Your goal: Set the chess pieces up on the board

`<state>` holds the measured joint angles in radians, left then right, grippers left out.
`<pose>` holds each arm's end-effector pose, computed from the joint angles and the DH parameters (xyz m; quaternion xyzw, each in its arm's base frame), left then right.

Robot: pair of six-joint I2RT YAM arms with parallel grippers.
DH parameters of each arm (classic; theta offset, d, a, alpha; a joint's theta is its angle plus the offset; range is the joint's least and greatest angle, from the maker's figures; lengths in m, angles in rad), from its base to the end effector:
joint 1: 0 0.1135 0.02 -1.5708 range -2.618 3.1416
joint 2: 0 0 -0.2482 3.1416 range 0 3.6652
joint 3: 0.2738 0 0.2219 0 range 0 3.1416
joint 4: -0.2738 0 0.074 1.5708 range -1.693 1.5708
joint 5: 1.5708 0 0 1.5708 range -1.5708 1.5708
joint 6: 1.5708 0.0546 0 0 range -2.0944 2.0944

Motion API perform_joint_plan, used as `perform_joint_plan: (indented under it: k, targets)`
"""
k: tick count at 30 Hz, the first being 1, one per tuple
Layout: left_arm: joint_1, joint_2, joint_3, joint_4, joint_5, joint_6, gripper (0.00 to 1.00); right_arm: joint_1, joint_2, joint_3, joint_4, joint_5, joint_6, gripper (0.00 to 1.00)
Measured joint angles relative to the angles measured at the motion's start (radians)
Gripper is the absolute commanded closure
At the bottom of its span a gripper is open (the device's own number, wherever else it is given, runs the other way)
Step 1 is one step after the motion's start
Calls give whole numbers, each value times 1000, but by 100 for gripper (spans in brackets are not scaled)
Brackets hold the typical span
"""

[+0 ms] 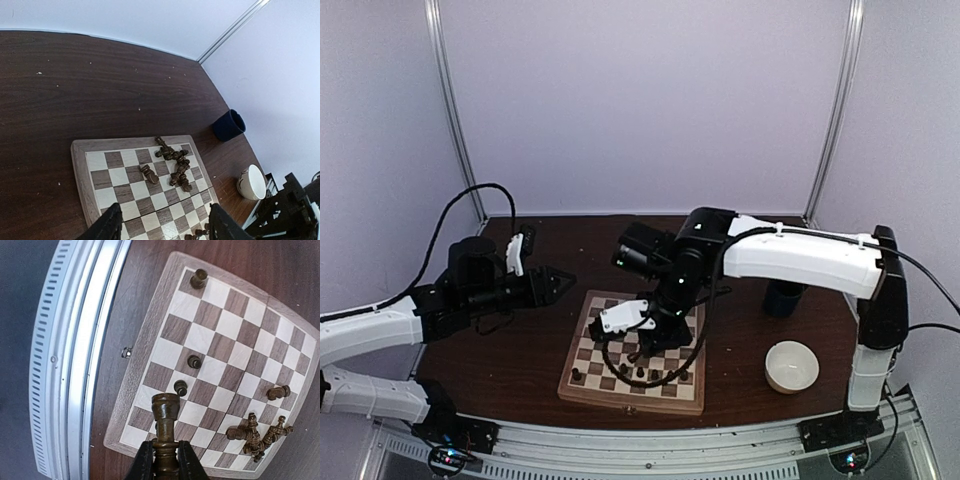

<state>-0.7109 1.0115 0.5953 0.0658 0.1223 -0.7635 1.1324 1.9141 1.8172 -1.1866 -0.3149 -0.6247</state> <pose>0.1687 -0.1541 0.2484 0.0135 0.8186 -0.4216 0.3898 0.1365 0.3310 0.2655 -0.7668 0.6066 0.1857 0.0979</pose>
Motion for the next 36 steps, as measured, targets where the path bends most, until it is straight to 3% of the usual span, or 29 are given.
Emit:
perform_joint_plan:
  k: [15, 36]
  targets:
    - [1, -16, -23, -61, -22, 11, 40, 182, 267, 234, -150, 246, -64, 90]
    - [1, 11, -48, -56, -5, 11, 39, 206, 403, 342, -220, 404, -64, 89]
